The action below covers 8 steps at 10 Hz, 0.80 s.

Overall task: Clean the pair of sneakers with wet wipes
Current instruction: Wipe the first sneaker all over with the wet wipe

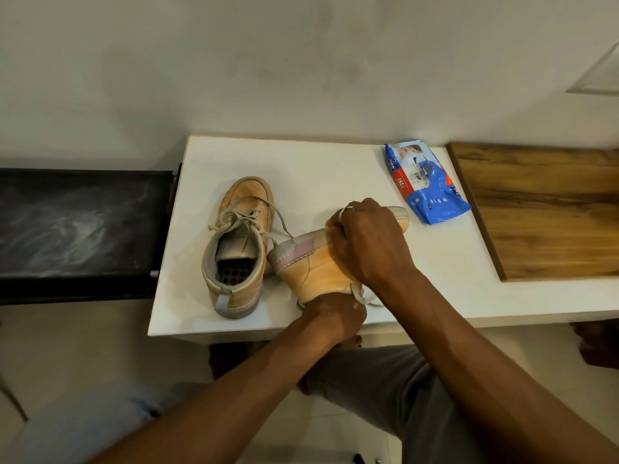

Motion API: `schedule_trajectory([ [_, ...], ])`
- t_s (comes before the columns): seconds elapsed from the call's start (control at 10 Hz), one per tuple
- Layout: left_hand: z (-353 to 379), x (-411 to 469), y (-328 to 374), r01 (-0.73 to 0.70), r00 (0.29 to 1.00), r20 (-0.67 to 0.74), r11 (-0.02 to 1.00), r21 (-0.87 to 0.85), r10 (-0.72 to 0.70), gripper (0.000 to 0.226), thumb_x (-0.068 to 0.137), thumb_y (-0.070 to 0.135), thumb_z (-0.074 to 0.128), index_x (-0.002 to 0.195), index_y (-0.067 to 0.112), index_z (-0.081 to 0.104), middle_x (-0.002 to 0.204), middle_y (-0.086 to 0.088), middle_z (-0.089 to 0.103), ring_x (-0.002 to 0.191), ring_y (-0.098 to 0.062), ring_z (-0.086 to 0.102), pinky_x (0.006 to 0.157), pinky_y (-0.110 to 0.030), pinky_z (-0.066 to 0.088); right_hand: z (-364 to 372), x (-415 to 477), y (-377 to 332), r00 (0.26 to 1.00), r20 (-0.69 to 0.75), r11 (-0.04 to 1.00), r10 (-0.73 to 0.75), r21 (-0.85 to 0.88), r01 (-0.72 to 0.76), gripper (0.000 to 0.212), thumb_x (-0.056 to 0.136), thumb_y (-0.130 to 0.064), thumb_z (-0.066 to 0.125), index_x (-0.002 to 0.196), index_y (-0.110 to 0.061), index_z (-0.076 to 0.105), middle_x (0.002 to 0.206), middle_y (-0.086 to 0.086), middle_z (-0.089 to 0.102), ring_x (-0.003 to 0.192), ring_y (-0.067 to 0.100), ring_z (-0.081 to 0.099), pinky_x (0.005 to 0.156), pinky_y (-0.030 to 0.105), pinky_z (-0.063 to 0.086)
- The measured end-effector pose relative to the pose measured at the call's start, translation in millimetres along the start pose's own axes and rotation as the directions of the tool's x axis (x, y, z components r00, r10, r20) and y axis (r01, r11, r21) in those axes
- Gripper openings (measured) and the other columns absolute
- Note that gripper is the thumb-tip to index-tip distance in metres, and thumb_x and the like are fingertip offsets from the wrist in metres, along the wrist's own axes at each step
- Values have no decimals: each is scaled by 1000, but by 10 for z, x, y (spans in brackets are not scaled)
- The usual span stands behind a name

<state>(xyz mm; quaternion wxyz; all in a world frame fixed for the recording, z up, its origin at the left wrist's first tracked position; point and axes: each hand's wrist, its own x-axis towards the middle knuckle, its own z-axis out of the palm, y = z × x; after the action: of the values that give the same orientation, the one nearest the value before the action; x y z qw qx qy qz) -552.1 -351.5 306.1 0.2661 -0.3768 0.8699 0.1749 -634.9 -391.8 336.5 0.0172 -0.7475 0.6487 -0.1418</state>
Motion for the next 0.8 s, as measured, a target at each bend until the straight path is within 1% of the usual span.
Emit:
schedule_trajectory([
  [0.1, 16, 59, -45, 3, 1000, -22, 1000, -26, -3, 39, 102, 15, 45, 138, 3, 44, 145, -10, 44, 131, -23, 44, 108, -35, 32, -117, 30, 115, 991, -68, 988, 120, -93, -126, 19, 91, -21, 60, 90, -6, 72, 82, 10, 68, 77, 25, 58, 71, 39, 50],
  [0.2, 83, 71, -26, 3, 991, -134, 998, 66, 5, 41, 103, 15, 41, 142, 3, 39, 149, -12, 38, 135, -25, 38, 110, -36, 28, -169, 35, 171, 974, -86, 972, 207, -95, -215, 19, 93, -19, 58, 93, -6, 72, 84, 10, 68, 81, 26, 60, 76, 42, 51],
  [0.3, -29, -25, 10, 25, 996, -81, 987, -156, -38, 38, 105, 13, 33, 140, -1, 39, 147, -14, 42, 131, -24, 43, 110, -35, 27, -111, 23, 129, 980, -94, 980, 176, -81, -183, 18, 92, -15, 58, 88, -5, 72, 82, 12, 68, 78, 26, 58, 70, 38, 49],
  [0.4, -22, 4, -27, 13, 1000, 7, 967, -254, -11, 34, 105, 16, 36, 130, -1, 52, 133, -13, 55, 75, -11, 52, 79, -21, 43, 5, 0, 2, 995, -28, 995, 101, -22, -101, 17, 89, -15, 58, 89, -6, 73, 83, 11, 69, 78, 24, 58, 71, 40, 50],
  [0.5, 74, 10, -71, -36, 998, -55, 966, -257, 23, 38, 103, 20, 34, 122, -2, 58, 122, -13, 61, 55, -8, 27, 55, -22, 31, 85, -22, -123, 1000, -2, 994, 22, 109, -21, 19, 90, -19, 59, 93, -9, 74, 83, 9, 70, 77, 22, 58, 72, 39, 50],
  [0.6, 94, 96, -71, -70, 995, -80, 986, -151, 58, 40, 103, 24, 34, 123, 0, 58, 123, -13, 61, 55, -7, 29, 51, -18, 27, 76, -22, -112, 1000, 8, 995, -19, 101, 18, 24, 92, -27, 56, 92, -11, 74, 82, 7, 69, 76, 21, 57, 71, 40, 50],
  [0.7, -49, -11, -50, -65, 991, 113, 995, -71, 73, 35, 103, 18, 39, 130, -1, 53, 129, -11, 57, 82, -14, 55, 82, -18, 45, -6, 12, 13, 998, -27, 998, 47, -29, -48, 23, 91, -26, 57, 86, -9, 72, 78, 8, 67, 75, 23, 57, 69, 40, 49],
  [0.8, -58, -67, -12, -12, 1000, -24, 996, -90, 10, 37, 103, 13, 40, 137, 1, 45, 140, -11, 49, 125, -23, 48, 104, -33, 37, -108, 53, 166, 984, -65, 979, 167, -107, -174, 23, 92, -24, 55, 88, -10, 72, 80, 8, 68, 78, 26, 59, 74, 44, 50],
])
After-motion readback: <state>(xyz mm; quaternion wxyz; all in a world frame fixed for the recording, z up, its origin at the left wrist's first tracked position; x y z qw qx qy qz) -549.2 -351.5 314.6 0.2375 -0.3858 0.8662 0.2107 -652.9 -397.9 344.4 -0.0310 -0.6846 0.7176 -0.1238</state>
